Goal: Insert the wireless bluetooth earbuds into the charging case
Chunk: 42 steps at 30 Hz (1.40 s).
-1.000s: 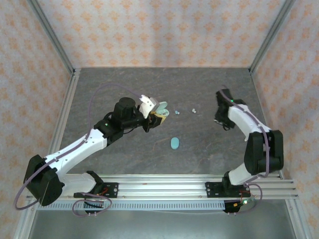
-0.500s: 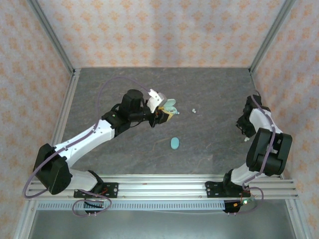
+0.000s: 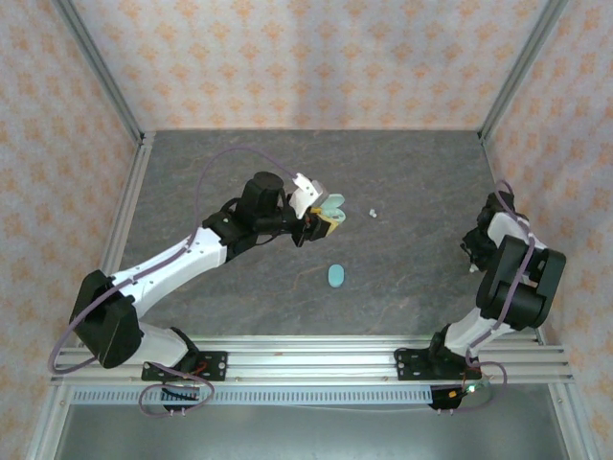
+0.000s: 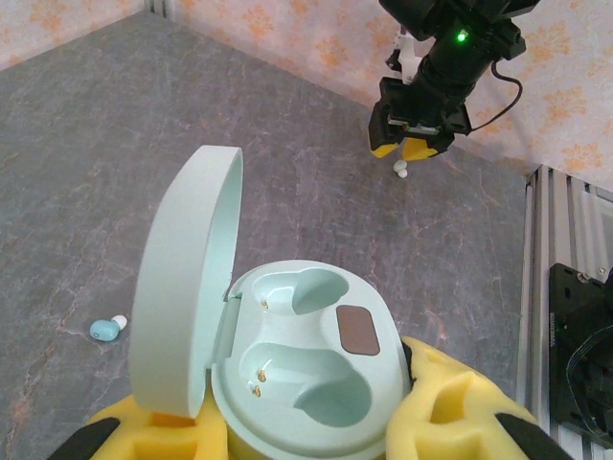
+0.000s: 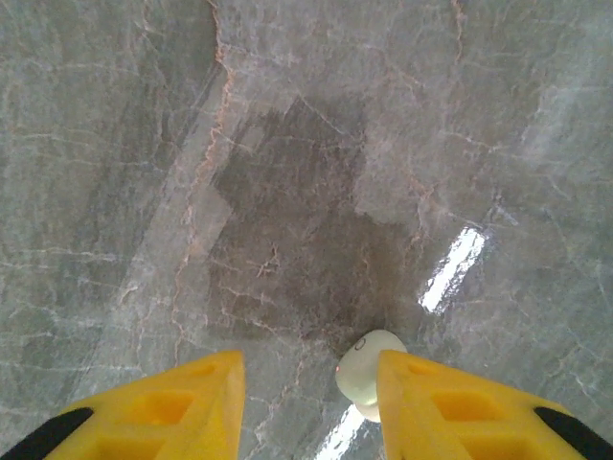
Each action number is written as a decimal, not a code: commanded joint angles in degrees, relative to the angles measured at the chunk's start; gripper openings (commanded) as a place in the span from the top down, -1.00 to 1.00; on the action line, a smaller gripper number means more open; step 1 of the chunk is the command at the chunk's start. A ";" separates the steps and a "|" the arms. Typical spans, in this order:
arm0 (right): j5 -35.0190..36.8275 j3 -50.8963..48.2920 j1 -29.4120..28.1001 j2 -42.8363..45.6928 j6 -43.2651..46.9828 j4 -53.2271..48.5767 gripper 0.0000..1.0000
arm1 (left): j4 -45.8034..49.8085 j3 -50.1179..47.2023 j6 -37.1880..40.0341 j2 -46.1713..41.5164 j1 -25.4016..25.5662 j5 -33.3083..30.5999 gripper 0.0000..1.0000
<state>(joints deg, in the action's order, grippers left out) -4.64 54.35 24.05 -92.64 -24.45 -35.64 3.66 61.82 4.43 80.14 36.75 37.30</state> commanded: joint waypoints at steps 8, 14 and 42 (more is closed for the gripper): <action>0.56 -0.92 0.29 -1.77 -0.78 1.73 0.19 | 0.89 2.16 0.60 0.28 0.54 0.78 0.86; -1.08 -1.44 0.29 -0.53 -0.56 1.54 0.19 | 0.82 2.34 0.63 0.65 0.51 0.85 0.86; -2.44 -4.05 0.29 6.13 -0.51 -3.34 0.06 | 2.95 2.34 1.56 -0.89 0.60 0.69 0.86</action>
<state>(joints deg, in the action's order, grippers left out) -7.53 51.35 24.05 -88.53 -23.92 -37.71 5.80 62.65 4.64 80.95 36.77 37.30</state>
